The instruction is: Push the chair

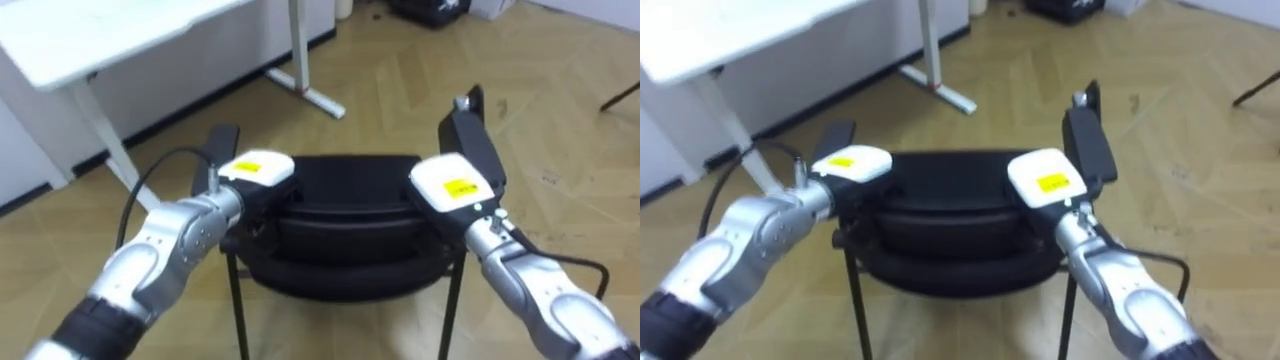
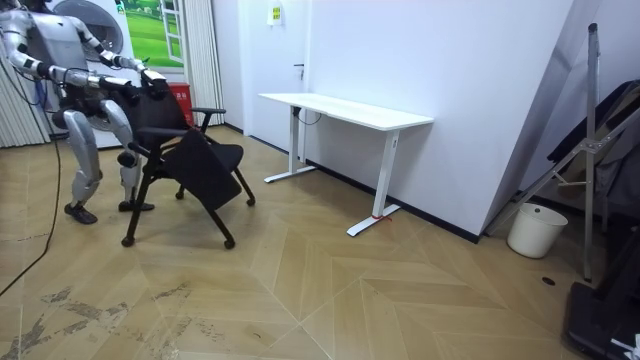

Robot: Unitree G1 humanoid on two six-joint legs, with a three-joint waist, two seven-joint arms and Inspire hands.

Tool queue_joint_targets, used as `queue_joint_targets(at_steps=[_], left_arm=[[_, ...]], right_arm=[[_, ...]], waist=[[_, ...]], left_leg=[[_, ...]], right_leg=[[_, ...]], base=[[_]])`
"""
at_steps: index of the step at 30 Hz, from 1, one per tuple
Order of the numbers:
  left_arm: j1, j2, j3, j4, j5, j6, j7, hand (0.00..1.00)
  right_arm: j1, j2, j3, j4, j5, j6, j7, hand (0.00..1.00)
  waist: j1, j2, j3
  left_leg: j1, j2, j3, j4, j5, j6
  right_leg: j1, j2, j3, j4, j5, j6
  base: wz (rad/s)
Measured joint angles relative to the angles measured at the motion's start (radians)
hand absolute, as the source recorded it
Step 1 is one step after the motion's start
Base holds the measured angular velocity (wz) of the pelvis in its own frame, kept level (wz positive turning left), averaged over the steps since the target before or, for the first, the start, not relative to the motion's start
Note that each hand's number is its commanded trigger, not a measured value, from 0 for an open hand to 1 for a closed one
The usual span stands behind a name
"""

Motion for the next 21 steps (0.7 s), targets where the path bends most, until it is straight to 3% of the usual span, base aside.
queue_joint_targets(at_steps=[2, 4, 8, 9, 10, 11, 12, 13, 14, 16, 18, 21], left_arm=[[-0.003, 0.007, -0.003, 0.000, -0.008, 0.000, 0.024, 1.00], [-0.012, 0.018, -0.014, 0.008, -0.029, -0.003, 0.033, 1.00], [-0.015, 0.034, -0.014, 0.010, -0.047, -0.020, 0.033, 1.00], [-0.019, 0.035, -0.014, 0.010, -0.048, -0.020, 0.034, 1.00], [-0.020, 0.035, -0.016, 0.010, -0.048, -0.020, 0.035, 1.00], [-0.020, 0.035, -0.018, 0.010, -0.048, -0.019, 0.039, 1.00], [-0.020, 0.036, -0.018, 0.010, -0.048, -0.019, 0.041, 1.00], [-0.021, 0.037, -0.018, 0.011, -0.045, -0.020, 0.042, 1.00], [-0.029, 0.040, -0.018, 0.011, -0.045, -0.020, 0.042, 1.00], [-0.037, 0.044, -0.015, 0.010, -0.045, -0.020, 0.044, 1.00], [-0.049, 0.048, -0.012, 0.008, -0.044, -0.014, 0.042, 1.00], [-0.058, 0.054, -0.011, 0.008, -0.041, -0.002, 0.042, 1.00]], right_arm=[[-0.002, -0.004, 0.000, -0.007, 0.001, 0.000, -0.009, 1.00], [-0.001, -0.010, 0.004, -0.012, 0.010, -0.001, -0.015, 1.00], [0.012, -0.013, 0.006, -0.016, 0.015, -0.008, -0.035, 1.00], [0.014, -0.014, 0.006, -0.017, 0.020, -0.008, -0.042, 1.00], [0.015, -0.014, 0.006, -0.014, 0.021, -0.010, -0.045, 1.00], [0.018, -0.015, 0.005, -0.018, 0.023, -0.012, -0.050, 1.00], [0.019, -0.014, 0.005, -0.016, 0.024, -0.014, -0.051, 1.00], [0.019, -0.015, 0.005, -0.014, 0.028, -0.016, -0.052, 1.00], [0.017, -0.012, 0.003, -0.014, 0.028, -0.016, -0.052, 1.00], [0.004, -0.010, 0.003, -0.014, 0.030, -0.016, -0.051, 1.00], [-0.010, -0.004, 0.003, -0.014, 0.030, -0.011, -0.040, 1.00], [-0.029, 0.002, 0.005, -0.013, 0.031, -0.009, -0.009, 1.00]], waist=[[-0.011, 0.007, -0.0017], [-0.014, 0.015, 0.0032], [-0.023, 0.021, 0.0060], [-0.030, 0.016, 0.0027], [-0.045, 0.021, 0.0050], [-0.062, 0.018, 0.0014], [-0.067, 0.018, 0.0016], [-0.073, 0.013, -0.0019], [-0.068, 0.012, -0.0037], [-0.066, 0.021, -0.0032], [-0.066, 0.025, -0.0046], [-0.046, 0.022, -0.0044]], left_leg=[[0.007, 0.000, 0.000, 0.000, -0.022, 0.011], [0.025, 0.001, 0.000, 0.000, -0.039, 0.015], [0.056, 0.006, -0.001, 0.000, -0.078, 0.005], [0.062, 0.008, -0.003, 0.001, -0.084, 0.003], [0.074, 0.009, -0.015, 0.001, -0.094, 0.000], [0.086, 0.010, -0.032, 0.000, -0.101, -0.004], [0.093, 0.010, -0.038, 0.000, -0.106, -0.007], [0.107, 0.015, -0.046, -0.001, -0.118, -0.013], [0.115, 0.021, -0.050, -0.003, -0.127, -0.023], [0.124, 0.040, -0.054, -0.006, -0.143, -0.037], [0.139, 0.059, -0.053, -0.016, -0.152, -0.052], [0.167, 0.089, -0.041, 0.008, -0.168, -0.084]], right_leg=[[-0.095, -0.008, 0.004, 0.041, -0.011, 0.004], [-0.154, -0.008, 0.015, 0.025, -0.038, 0.000], [-0.223, 0.025, 0.024, -0.213, -0.071, -0.001], [-0.222, 0.043, 0.021, -0.349, -0.066, -0.007], [-0.204, 0.064, 0.020, -0.483, -0.049, -0.018], [-0.177, 0.084, 0.021, -0.589, -0.018, -0.021], [-0.162, 0.096, 0.021, -0.628, -0.002, -0.023], [-0.141, 0.121, 0.034, -0.670, 0.037, -0.046], [-0.129, 0.148, 0.052, -0.685, 0.071, -0.056], [-0.117, 0.168, 0.047, -0.698, 0.105, -0.068], [-0.111, 0.184, 0.022, -0.699, 0.089, -0.081], [-0.092, 0.200, -0.013, -0.672, 0.033, -0.107]], base=[[0.00], [-0.05], [-0.03], [0.14], [0.32], [0.34], [0.33], [0.13], [0.05], [-0.05], [-0.07], [-0.14]])
